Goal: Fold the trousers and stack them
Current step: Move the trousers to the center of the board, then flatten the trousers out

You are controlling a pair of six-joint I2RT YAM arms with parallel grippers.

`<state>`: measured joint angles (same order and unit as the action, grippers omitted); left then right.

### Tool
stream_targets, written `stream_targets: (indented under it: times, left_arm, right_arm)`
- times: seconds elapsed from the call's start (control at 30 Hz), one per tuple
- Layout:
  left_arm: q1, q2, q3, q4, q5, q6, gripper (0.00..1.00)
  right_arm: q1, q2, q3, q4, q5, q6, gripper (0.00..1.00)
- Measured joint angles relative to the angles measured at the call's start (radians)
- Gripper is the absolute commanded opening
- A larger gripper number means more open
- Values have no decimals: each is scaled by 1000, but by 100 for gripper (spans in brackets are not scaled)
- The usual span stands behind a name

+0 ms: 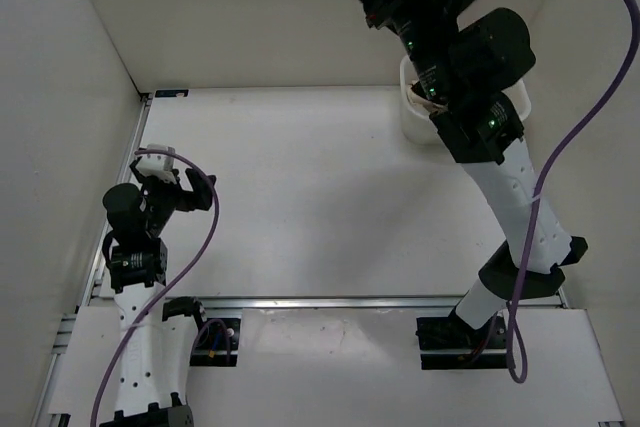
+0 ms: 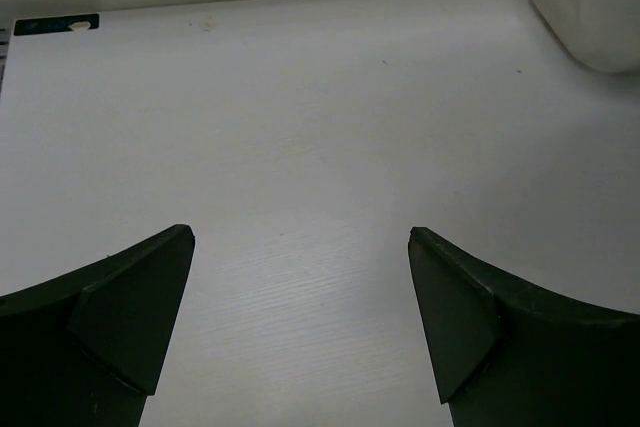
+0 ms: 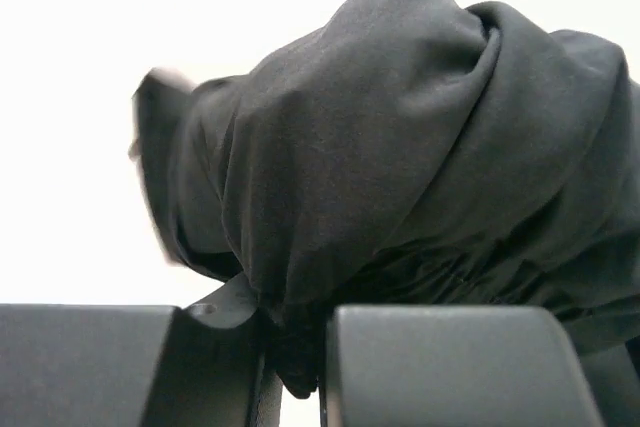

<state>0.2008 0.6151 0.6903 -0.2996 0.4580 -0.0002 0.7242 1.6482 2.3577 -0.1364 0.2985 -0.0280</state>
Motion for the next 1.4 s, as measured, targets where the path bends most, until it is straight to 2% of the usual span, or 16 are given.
stream_targets:
  times: [0.1, 0.23, 0.37, 0.47, 0.53, 0.57, 0.6, 0.83, 1.0, 1.13, 1.27, 1.4]
  left_arm:
    - [0, -24, 8, -3, -23, 0, 100]
    - [0, -33, 51, -13, -89, 0, 100]
    - [0, -47, 116, -13, -175, 0, 100]
    - [0, -61, 149, -5, -206, 0, 100]
    - [0, -67, 156, -3, -207, 0, 100]
    - [0, -68, 156, -3, -206, 0, 100]
    - [0, -67, 156, -6, -203, 0, 100]
    - [0, -55, 154, -26, -136, 0, 100]
    - [0, -35, 145, -51, -90, 0, 100]
    - [0, -29, 134, -79, -72, 0, 100]
    - [-1, -29, 130, -96, -66, 0, 100]
    - [-2, -30, 114, -106, -65, 0, 100]
  right_arm:
    - [158, -3, 20, 120, -21, -45, 0]
    - [209, 39, -8, 168, 61, -33, 0]
    - [205, 67, -161, 106, 181, 84, 0]
    - [195, 103, -255, -15, 234, 177, 2]
    - [185, 145, -277, -127, 248, 237, 45]
    - [178, 165, -281, -179, 245, 262, 69]
    - [169, 185, -283, -229, 232, 276, 99]
    - [120, 252, -294, -521, 119, 284, 99]
    - [102, 157, -511, -544, 80, 314, 99]
    - [36, 80, -660, -542, 22, 344, 99]
    - [-22, 63, -767, -536, -14, 359, 99]
    - [-22, 66, -927, -507, -48, 360, 99]
